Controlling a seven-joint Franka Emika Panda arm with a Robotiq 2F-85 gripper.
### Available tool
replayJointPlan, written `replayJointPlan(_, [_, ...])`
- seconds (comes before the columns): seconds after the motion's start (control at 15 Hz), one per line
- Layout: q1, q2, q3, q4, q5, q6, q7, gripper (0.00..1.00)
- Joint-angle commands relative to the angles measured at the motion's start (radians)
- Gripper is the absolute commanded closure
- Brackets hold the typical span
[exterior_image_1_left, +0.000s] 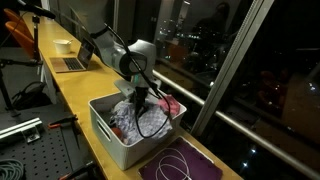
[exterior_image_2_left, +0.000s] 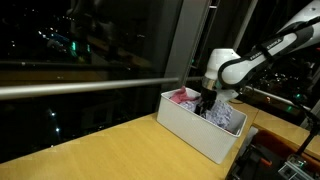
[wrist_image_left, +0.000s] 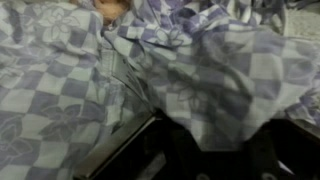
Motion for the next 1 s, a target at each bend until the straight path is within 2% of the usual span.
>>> replayJointPlan(0.0, [-0.007, -0.208, 0.017, -0.184, 0.042, -0.022, -0.025, 0.98])
replayJointPlan(0.13, [-0.016, -0.306, 0.02, -0.241, 0.06, -0.048, -0.037, 1.0])
replayJointPlan(0.27, [-0.02, -0.417, 0.017, -0.285, 0.07, -0.092, -0.046, 0.97])
replayJointPlan(0.4, [-0.019, -0.514, 0.018, -0.297, 0.063, -0.138, -0.045, 0.97])
replayJointPlan(0.67, [-0.009, -0.67, 0.045, -0.231, 0.044, -0.246, -0.037, 0.97])
replayJointPlan(0.93, [0.022, -0.728, 0.13, -0.076, 0.001, -0.367, -0.011, 0.97])
